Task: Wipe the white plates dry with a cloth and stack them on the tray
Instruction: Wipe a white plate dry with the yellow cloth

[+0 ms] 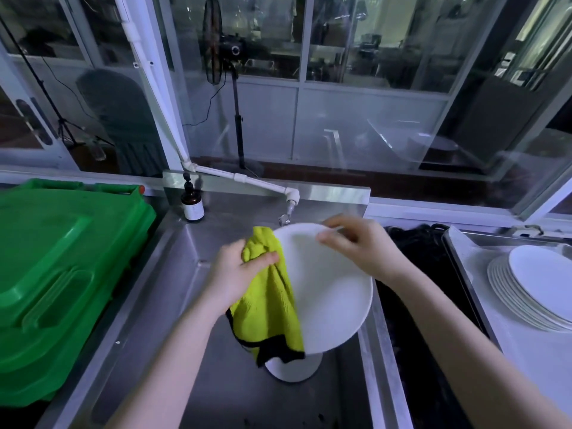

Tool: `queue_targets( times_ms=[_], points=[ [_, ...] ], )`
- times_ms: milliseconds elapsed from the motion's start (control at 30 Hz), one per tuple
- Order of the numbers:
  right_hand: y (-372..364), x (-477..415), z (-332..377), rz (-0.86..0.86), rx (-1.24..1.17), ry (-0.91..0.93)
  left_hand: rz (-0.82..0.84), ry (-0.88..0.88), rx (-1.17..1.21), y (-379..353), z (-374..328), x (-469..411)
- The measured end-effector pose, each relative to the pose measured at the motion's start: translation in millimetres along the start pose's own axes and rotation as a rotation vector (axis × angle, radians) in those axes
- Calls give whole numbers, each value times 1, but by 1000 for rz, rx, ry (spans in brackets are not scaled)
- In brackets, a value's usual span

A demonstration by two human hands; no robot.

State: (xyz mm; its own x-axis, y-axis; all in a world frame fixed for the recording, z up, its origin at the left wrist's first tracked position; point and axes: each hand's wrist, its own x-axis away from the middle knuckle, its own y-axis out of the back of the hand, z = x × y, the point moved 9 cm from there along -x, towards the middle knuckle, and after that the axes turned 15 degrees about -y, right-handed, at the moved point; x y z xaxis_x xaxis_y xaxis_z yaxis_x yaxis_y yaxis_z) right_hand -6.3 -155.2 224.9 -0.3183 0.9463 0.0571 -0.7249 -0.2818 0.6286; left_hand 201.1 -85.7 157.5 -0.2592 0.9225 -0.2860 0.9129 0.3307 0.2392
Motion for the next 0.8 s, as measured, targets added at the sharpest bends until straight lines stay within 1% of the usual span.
queue_targets(
  times_ms=[33,67,100,167,200,267,300,400,433,467,500,567,633,667,733,767,800],
  points=[
    [-10,1,10,59,134,73,91,-57,-58,-7,-9,-5],
    [-19,4,16,79,217,131,156,-90,-96,-13,-15,-8],
    [-23,6,20,67,235,169,186,-110,-119,-17,-18,-10],
    [-20,8,18,13,168,186,167,-119,-132,-17,-20,-10],
    [-16,6,11,-8,109,149,127,-95,-94,-13,-16,-9],
    [-5,3,-8,-50,-82,5,-19,11,90,-3,-1,-3],
    [-1,3,-20,-99,-217,-70,-119,81,192,1,9,2],
    [-12,20,-53,-368,-703,-286,-436,281,431,0,39,25],
    [-24,28,-63,-458,-878,-366,-510,331,488,-7,45,34],
    [-38,34,-72,-515,-1001,-430,-552,374,533,-15,49,41],
    [-48,37,-76,-538,-1043,-465,-569,408,566,-21,52,46],
    [-53,34,-73,-467,-954,-432,-578,441,592,-20,56,50],
    [-42,28,-59,-345,-714,-297,-561,436,582,-6,58,45],
    [-34,28,-48,-298,-569,-195,-543,423,564,2,59,41],
    [-24,37,-25,-194,-377,16,-506,389,524,20,57,31],
    [-18,44,-14,-187,-270,131,-494,374,508,28,56,26],
    [-13,51,-2,-204,-97,251,-482,363,494,35,55,21]
  ],
)
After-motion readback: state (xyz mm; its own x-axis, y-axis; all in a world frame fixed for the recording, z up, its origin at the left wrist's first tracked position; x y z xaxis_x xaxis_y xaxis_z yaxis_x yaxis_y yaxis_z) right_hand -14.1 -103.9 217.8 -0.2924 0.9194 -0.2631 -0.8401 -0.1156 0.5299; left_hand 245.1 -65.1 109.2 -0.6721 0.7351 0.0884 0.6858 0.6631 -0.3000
